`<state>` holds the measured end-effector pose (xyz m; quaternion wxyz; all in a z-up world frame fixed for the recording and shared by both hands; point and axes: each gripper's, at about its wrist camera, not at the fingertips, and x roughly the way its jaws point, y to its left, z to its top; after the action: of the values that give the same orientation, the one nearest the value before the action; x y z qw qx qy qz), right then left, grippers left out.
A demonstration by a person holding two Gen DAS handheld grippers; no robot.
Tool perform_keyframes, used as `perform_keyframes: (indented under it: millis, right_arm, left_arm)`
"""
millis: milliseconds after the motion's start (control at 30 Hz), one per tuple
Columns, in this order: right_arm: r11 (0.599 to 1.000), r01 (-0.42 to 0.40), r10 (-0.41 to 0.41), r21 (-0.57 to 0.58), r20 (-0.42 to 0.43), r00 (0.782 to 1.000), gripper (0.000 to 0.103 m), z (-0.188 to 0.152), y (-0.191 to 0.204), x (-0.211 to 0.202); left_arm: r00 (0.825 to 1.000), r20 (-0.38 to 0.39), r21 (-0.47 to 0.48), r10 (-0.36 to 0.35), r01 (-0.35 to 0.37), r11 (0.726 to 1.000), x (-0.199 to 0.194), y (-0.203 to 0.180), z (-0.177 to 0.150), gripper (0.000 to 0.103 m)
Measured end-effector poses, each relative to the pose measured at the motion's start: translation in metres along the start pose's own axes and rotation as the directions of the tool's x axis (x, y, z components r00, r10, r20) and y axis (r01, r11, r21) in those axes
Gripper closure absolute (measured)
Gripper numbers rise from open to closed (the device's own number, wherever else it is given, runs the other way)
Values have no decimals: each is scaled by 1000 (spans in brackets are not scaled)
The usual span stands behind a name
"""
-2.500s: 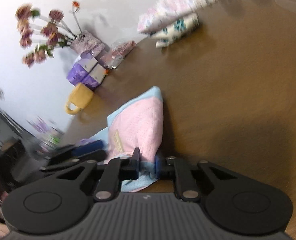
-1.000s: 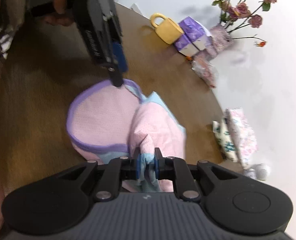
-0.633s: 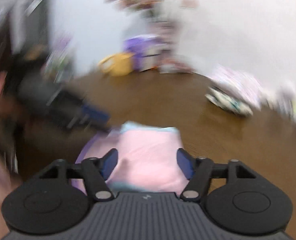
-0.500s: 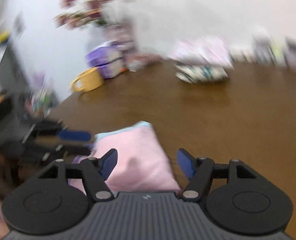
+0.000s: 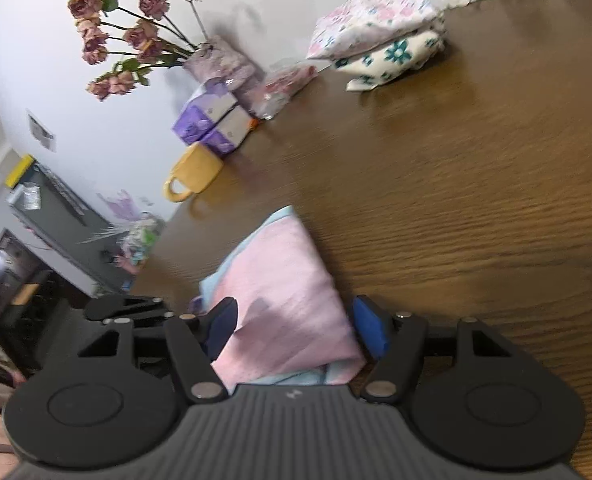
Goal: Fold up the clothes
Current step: 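Fold the garment end over again with the right gripper toward the left gripper, then grasp the folded garment bundle with the right gripper while the left gripper steadies it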
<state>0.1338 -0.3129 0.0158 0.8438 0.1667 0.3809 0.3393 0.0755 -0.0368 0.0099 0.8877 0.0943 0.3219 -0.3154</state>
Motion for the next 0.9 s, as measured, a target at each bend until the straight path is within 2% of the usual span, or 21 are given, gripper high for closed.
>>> perform_keyframes:
  millis: [33, 67, 100, 167, 267, 333, 433, 467, 500, 567, 633, 733, 800, 900]
  right_arm:
    - [999, 9, -9, -34, 8, 1000, 42, -1, 7, -1]
    - [998, 19, -18, -67, 15, 1000, 48, -2, 13, -2]
    - [995, 28, -26, -100, 23, 999, 59, -3, 20, -4]
    - [985, 49, -42, -166, 40, 998, 75, -5, 34, -6]
    - [961, 80, -64, -263, 68, 996, 88, -8, 54, -10]
    - [940, 102, -77, -326, 87, 993, 90, -10, 67, -12]
    - [899, 135, -94, -416, 118, 989, 91, -13, 87, -16]
    - [838, 180, -130, -515, 133, 983, 91, -22, 104, -14]
    - [760, 224, -164, -610, 153, 974, 91, -32, 121, -13]
    - [568, 298, -224, -767, 204, 953, 91, -51, 155, -10]
    - [439, 286, -252, -852, 189, 949, 91, -68, 171, 1]
    - [337, 240, -268, -910, 152, 951, 91, -85, 180, 13]
    - [289, 205, -253, -935, 132, 958, 90, -94, 184, 14]
    - [284, 158, -259, -946, 82, 962, 88, -99, 186, 19]
  left_arm:
    - [1000, 2, -5, 0, 0, 1000, -1, 1, -1, 87]
    - [1000, 3, -9, -1, 1, 1000, -3, 1, -2, 87]
    - [1000, 4, -8, 1, -1, 1000, -3, 1, -3, 87]
    - [1000, 5, -13, -3, 4, 1000, -2, 3, -2, 87]
    - [1000, 6, -28, -14, 14, 1000, -1, 6, 0, 85]
    - [1000, 23, -50, -1, 2, 999, -5, 10, 1, 74]
    - [998, 65, -110, 26, -19, 994, -16, 20, 2, 73]
    - [996, 81, -138, 36, -25, 990, -21, 25, 3, 72]
    - [994, 97, -166, 46, -30, 986, -27, 29, 3, 72]
    - [988, 132, -229, 84, -52, 972, -41, 40, 4, 71]
    - [979, 168, -286, 119, -67, 956, -55, 50, 4, 69]
    - [965, 215, -317, 148, -75, 946, -75, 56, 4, 69]
    - [959, 241, -315, 148, -67, 947, -84, 56, 5, 68]
    - [958, 259, -285, 119, -41, 958, -88, 49, 10, 65]
